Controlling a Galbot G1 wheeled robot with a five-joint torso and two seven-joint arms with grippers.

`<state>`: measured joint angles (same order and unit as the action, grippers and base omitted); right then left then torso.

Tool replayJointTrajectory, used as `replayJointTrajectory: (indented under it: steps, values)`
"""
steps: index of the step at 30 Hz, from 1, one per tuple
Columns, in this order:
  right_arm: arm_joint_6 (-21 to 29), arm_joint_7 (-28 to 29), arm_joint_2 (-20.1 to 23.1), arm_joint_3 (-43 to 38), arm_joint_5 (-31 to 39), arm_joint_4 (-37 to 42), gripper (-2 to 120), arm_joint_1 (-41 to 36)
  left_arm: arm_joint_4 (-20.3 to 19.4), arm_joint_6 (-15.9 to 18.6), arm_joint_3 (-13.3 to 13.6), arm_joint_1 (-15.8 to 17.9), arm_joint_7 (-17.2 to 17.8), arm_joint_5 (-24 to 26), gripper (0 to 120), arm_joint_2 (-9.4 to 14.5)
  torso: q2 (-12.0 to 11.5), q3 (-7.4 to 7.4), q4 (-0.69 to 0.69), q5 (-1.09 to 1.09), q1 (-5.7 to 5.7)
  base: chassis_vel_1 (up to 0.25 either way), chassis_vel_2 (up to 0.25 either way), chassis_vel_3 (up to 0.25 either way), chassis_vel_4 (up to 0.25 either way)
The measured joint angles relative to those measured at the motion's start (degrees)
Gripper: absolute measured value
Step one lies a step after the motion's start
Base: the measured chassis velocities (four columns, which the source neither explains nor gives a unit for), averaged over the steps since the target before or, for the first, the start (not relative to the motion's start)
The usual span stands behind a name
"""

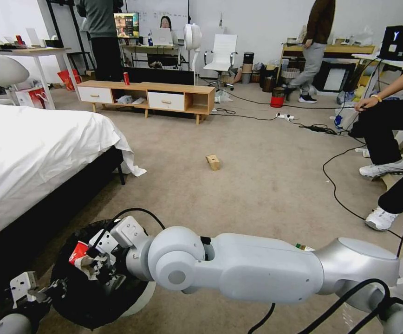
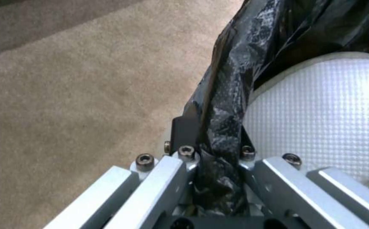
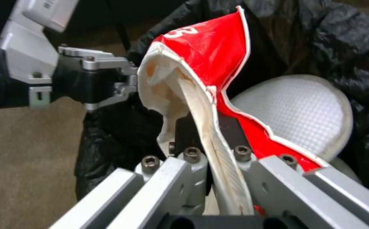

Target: Pick up the trash bin and place the garbage on the floor into it.

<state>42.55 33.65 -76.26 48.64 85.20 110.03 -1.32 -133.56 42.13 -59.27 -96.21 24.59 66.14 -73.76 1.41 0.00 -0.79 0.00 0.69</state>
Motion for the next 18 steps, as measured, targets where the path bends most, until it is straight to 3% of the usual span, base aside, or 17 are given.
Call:
replayJointTrajectory:
  steps: [11, 18]
  values:
    - [-0.03, 1.13, 0.73, 0.32, -0.56, -0.95, 0, -1.53, 0.17, 0.00, 0.44, 0.37, -0.03, -0.02, 2, -0.29, 0.00, 0.00, 0.00, 0.00, 0.00, 0.000, 0.000, 0.000, 0.000]
    - [-0.21, 0.90, -0.58, 1.60, -2.39, -5.64, 0, -2.97, 0.17, 0.00, 0.77, 0.44, -0.08, -0.14, 2, -0.56, 0.00, 0.00, 0.00, 0.00, 0.00, 0.000, 0.000, 0.000, 0.000]
